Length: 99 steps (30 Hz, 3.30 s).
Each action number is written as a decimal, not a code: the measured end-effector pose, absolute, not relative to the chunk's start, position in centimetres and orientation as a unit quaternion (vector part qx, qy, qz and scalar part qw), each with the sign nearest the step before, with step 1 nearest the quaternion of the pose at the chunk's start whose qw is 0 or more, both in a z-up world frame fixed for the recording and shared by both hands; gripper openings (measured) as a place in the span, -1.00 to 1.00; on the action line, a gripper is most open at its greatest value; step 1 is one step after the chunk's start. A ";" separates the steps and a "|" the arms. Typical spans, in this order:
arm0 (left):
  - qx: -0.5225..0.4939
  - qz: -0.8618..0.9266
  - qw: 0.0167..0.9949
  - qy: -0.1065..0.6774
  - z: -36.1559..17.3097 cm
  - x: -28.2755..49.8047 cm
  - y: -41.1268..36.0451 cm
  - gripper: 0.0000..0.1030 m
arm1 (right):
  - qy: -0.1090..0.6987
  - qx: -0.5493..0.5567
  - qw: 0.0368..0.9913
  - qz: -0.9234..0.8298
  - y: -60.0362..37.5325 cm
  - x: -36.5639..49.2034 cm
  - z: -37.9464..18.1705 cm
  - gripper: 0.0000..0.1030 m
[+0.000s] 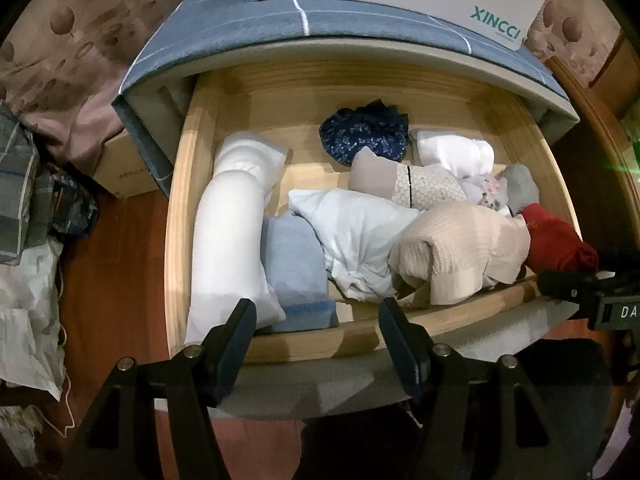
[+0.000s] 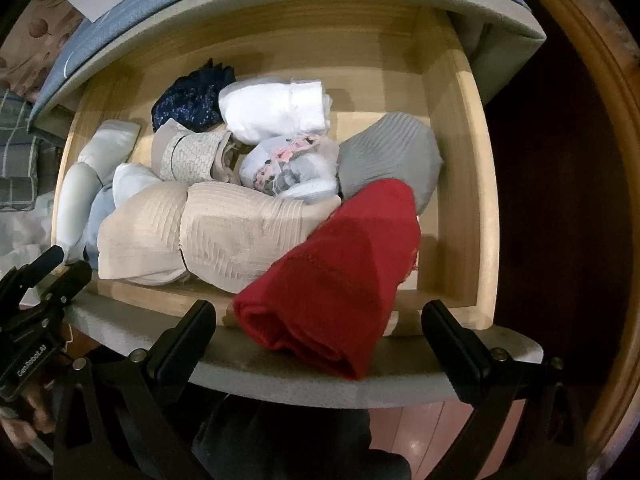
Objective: Take underwear out of drawer
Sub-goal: 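Move both tools forward over the open drawer of rolled clothes, then grasp the red sock with the right tool while the left tool lowers onto the white roll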
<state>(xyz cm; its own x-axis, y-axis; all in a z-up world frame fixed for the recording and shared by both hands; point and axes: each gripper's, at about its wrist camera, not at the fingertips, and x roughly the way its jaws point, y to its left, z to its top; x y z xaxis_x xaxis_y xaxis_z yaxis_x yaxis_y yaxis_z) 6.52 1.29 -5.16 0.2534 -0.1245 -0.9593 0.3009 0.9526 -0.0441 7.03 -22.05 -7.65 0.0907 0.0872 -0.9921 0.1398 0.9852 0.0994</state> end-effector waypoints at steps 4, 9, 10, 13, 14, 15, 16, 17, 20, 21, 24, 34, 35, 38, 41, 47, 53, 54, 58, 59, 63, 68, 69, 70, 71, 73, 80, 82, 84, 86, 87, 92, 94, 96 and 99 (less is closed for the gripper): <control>0.069 -0.134 0.787 0.598 -5.2 6.8 1.3 0.27 | 0.680 0.089 0.727 -0.012 -22.0 7.8 -8.0 0.97; 0.074 -0.133 0.787 0.597 -5.0 6.6 1.1 0.26 | 0.677 0.097 0.729 0.007 -22.9 7.9 -6.5 0.97; 0.070 -0.137 0.787 0.597 -4.9 6.5 1.1 0.26 | 0.674 0.097 0.733 0.008 -23.3 8.1 -6.0 0.97; 0.059 -0.139 0.796 0.587 -3.7 6.6 1.4 0.26 | 0.663 0.111 0.740 0.006 -24.5 8.7 -4.4 0.97; 0.059 -0.137 0.800 0.581 -3.1 6.7 1.6 0.26 | 0.662 0.114 0.741 0.004 -24.4 8.1 -4.1 0.97; 0.058 -0.136 0.802 0.578 -2.8 6.8 1.7 0.26 | 0.661 0.117 0.741 0.000 -24.8 8.3 -3.9 0.97; 0.056 -0.134 0.805 0.576 -2.4 6.8 2.0 0.26 | 0.661 0.120 0.741 -0.004 -25.3 8.5 -3.6 0.97; 0.053 -0.131 0.808 0.573 -2.0 7.0 2.3 0.26 | 0.661 0.122 0.740 -0.007 -25.6 7.7 -3.1 0.97; 0.046 -0.122 0.813 0.568 -1.2 7.4 3.3 0.26 | 0.669 0.126 0.733 -0.011 -26.0 8.0 -3.5 0.97; 0.044 -0.116 0.815 0.567 -1.0 7.6 3.7 0.26 | 0.672 0.125 0.730 -0.014 -26.0 8.0 -3.7 0.95; 0.034 -0.104 0.815 0.569 -0.8 8.1 5.0 0.26 | 0.684 0.127 0.718 -0.017 -25.6 8.4 -5.0 0.73; 0.034 -0.086 0.807 0.584 -1.6 9.1 6.4 0.26 | 0.712 0.140 0.687 -0.034 -25.2 8.3 -8.4 0.57; 0.035 -0.086 0.805 0.586 -1.8 9.2 6.3 0.26 | 0.713 0.142 0.686 -0.034 -25.2 8.3 -8.6 0.57; 0.041 -0.088 0.800 0.592 -2.3 9.4 6.0 0.26 | 0.720 0.146 0.678 -0.032 -25.0 8.2 -9.5 0.57; 0.039 -0.088 0.794 0.600 -2.8 9.6 5.8 0.26 | 0.723 0.152 0.673 -0.025 -25.0 8.1 -10.1 0.39; 0.038 -0.086 0.788 0.609 -3.4 9.9 5.7 0.26 | 0.719 0.155 0.678 -0.004 -24.8 7.8 -9.8 -0.21; 0.037 -0.091 0.782 0.615 -3.2 10.1 5.6 0.26 | 0.698 0.132 0.703 -0.027 -25.8 7.4 -8.4 -0.29; 0.035 -0.091 0.779 0.620 -3.2 10.2 5.6 0.26 | 0.693 0.128 0.708 -0.033 -26.0 7.3 -8.1 -0.29; 0.028 -0.091 0.766 0.636 -3.5 10.6 5.5 0.26 | 0.679 0.127 0.722 -0.042 -26.7 7.3 -7.3 -0.29; 0.026 -0.091 0.762 0.641 -3.6 10.7 5.4 0.26 | 0.677 0.129 0.723 -0.042 -26.7 7.1 -7.1 -0.29; 0.018 -0.084 0.749 0.657 -4.4 11.3 5.4 0.26 | 0.668 0.146 0.729 -0.038 -26.1 6.2 -7.0 -0.29; 0.006 -0.082 0.738 0.669 -5.3 11.9 5.2 0.26 | 0.664 0.155 0.731 -0.028 -25.4 5.7 -7.4 -0.28; 0.012 -0.080 0.740 0.668 -5.4 12.0 5.1 0.26 | 0.661 0.150 0.734 -0.030 -25.3 5.6 -7.3 -0.28; 0.015 -0.076 0.745 0.663 -5.4 12.0 5.0 0.26 | 0.659 0.144 0.738 -0.031 -25.1 5.5 -7.2 -0.28; 0.016 -0.074 0.748 0.660 -5.4 12.0 5.1 0.26 | 0.657 0.141 0.740 -0.032 -24.9 5.6 -7.3 -0.26; 0.013 -0.079 0.745 0.662 -5.7 12.1 5.0 0.26 | 0.654 0.135 0.744 -0.031 -24.7 5.4 -7.4 -0.25; 0.030 -0.078 0.748 0.659 -6.4 12.1 4.7 0.08 | 0.648 0.161 0.744 -0.024 -25.4 5.1 -8.0 -0.21; 0.034 -0.072 0.746 0.661 -6.7 12.4 4.6 0.08 | 0.647 0.170 0.743 -0.021 -25.6 5.1 -8.2 -0.20; 0.041 -0.068 0.744 0.663 -7.2 12.5 4.3 0.07 | 0.647 0.168 0.743 -0.018 -25.7 5.0 -8.1 -0.19; 0.047 -0.061 0.741 0.667 -7.8 12.7 4.0 0.07 | 0.648 0.167 0.743 -0.017 -25.7 5.1 -8.1 -0.19; 0.047 -0.061 0.740 0.669 -8.0 12.7 4.0 0.07 | 0.649 0.168 0.742 -0.016 -25.6 5.2 -8.2 -0.18; 0.041 -0.064 0.733 0.676 -9.0 12.8 3.6 0.01 | 0.650 0.176 0.739 -0.013 -25.8 5.2 -8.2 -0.16; 0.028 -0.067 0.731 0.679 -9.3 12.9 3.7 -0.09 | 0.651 0.175 0.739 -0.012 -25.7 5.2 -8.3 -0.15; 0.020 -0.070 0.733 0.676 -9.3 12.9 3.8 -0.29 | 0.651 0.175 0.739 -0.013 -25.7 5.2 -8.3 -0.14; 0.022 -0.074 0.738 0.671 -9.0 12.8 3.7 -0.44 | 0.653 0.176 0.736 -0.010 -25.7 5.4 -8.4 -0.12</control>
